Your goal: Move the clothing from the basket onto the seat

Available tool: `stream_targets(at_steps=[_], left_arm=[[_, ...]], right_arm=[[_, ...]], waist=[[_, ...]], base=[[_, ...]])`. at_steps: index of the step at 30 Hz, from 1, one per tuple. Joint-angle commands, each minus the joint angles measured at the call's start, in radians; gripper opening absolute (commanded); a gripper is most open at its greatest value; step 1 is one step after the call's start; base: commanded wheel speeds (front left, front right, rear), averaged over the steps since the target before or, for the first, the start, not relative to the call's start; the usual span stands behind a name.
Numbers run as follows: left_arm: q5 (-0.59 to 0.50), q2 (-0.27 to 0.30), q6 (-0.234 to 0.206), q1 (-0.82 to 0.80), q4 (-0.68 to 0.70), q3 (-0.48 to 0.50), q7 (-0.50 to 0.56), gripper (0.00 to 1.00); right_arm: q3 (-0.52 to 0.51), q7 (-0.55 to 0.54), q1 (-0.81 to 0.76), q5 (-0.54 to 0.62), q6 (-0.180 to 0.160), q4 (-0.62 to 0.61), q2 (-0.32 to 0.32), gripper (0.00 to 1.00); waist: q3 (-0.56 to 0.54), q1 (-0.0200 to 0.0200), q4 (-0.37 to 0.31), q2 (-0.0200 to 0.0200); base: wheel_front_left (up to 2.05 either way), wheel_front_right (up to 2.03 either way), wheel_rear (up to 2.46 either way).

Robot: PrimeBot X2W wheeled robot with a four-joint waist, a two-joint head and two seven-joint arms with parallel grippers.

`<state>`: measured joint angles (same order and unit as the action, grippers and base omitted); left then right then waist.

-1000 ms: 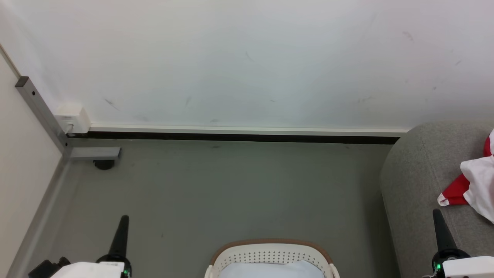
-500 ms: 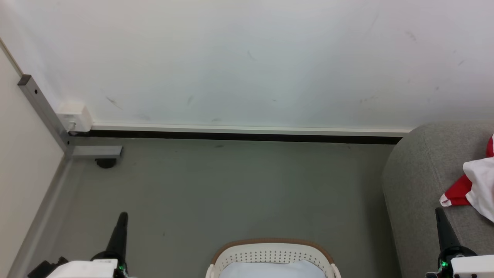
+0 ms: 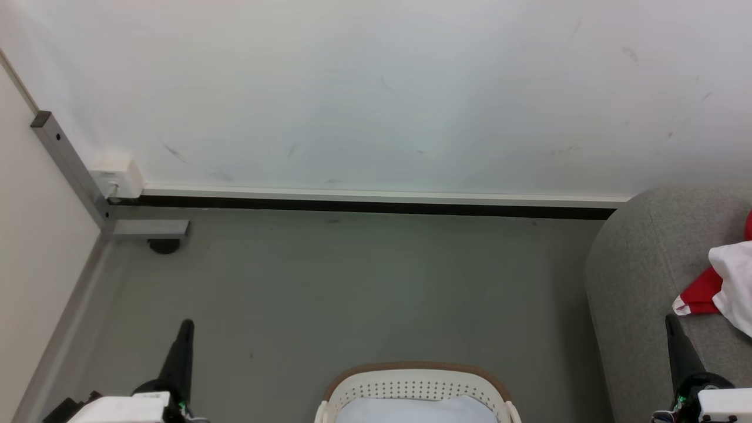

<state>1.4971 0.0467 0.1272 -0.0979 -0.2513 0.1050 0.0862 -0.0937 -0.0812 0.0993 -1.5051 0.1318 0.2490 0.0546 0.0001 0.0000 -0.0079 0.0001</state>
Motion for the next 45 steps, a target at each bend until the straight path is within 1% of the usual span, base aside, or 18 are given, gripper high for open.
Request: stream_targets(at_steps=[1,16,45], left_arm=[[0.021,0.006,0.005,-0.013,0.005,0.004,0.004,0.0],[0.123,0.006,0.006,-0.016,0.007,0.012,0.031,0.0],[0.121,0.006,0.006,-0.015,0.007,0.011,0.032,0.0]], right_arm=[[-0.005,-0.007,0.012,-0.023,-0.002,-0.008,0.0,0.0],[-0.021,-0.034,0.015,-0.113,-0.002,-0.007,-0.002,0.0],[-0.022,-0.035,0.015,-0.109,-0.002,-0.006,-0.003,0.0]], waist=[[0.0,0.0,0.001,-0.0001],[0.003,0.0,0.008,-0.0001],[0.003,0.0,0.008,-0.0001]], base=[[0.0,0.0,0.0],[0.0,0.0,0.0],[0.0,0.0,0.0]])
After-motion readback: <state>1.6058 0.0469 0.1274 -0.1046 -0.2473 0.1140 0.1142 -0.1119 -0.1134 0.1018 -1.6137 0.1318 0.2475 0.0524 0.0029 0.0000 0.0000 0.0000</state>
